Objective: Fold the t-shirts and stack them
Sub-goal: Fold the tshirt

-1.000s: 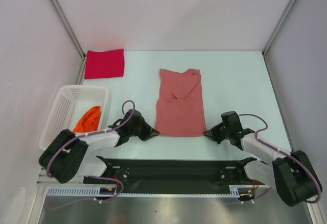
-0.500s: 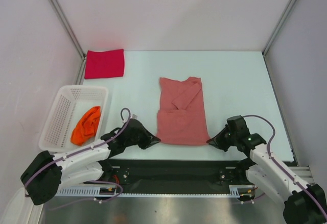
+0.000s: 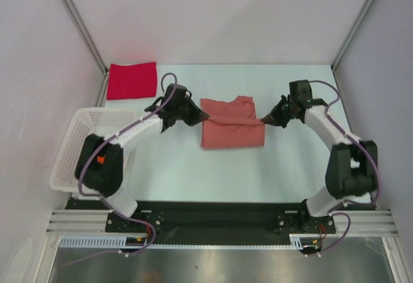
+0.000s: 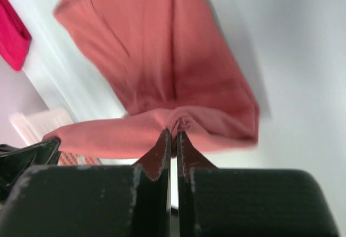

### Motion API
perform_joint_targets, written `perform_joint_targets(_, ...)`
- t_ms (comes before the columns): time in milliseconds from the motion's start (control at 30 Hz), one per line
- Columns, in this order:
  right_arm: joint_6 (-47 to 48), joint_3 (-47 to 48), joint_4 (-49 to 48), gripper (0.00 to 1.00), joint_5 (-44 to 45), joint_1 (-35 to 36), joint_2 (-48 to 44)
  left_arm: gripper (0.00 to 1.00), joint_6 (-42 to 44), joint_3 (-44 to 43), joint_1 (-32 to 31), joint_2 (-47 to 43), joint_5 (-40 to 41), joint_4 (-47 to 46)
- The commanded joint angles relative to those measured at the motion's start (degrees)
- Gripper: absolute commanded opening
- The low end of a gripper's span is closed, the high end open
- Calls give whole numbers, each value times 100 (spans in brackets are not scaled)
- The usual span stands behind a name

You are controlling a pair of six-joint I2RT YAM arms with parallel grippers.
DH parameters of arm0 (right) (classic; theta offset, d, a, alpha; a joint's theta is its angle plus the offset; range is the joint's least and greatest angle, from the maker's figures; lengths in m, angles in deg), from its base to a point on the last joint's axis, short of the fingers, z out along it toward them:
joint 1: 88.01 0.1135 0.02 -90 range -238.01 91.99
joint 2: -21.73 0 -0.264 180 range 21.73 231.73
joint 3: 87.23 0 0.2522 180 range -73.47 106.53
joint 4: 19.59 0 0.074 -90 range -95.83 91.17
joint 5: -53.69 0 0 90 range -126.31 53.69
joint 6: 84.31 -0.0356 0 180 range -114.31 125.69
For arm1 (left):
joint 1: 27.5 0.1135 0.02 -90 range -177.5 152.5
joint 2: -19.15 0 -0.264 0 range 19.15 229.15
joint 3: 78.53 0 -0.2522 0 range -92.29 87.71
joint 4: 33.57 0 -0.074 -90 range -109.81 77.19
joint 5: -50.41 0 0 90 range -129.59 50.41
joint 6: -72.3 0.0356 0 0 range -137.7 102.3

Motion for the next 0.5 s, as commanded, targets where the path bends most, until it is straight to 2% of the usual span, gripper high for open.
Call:
perform_joint_targets(0, 548, 1246, -95, 0, -591, -179, 1166, 0, 758, -1213, 344, 895, -520, 383)
perform_joint_targets(33, 574, 1510, -69, 0, -645, -179, 1665, 0, 819, -1425, 414, 1106, -564, 427)
perform_joint_targets(200, 663, 3319, 169, 0, -864, -232, 2934, 0, 759, -2226, 810, 2020, -670, 427)
perform_joint_targets(300, 619, 4006, 292, 0, -1171, -285, 3567, 0, 653, -2595, 1003, 2486, -889, 375)
perform_joint_targets(467, 435, 4562, 213, 0, -1532, -346, 4157, 1, 565, -3200, 1188, 3032, -1055, 322)
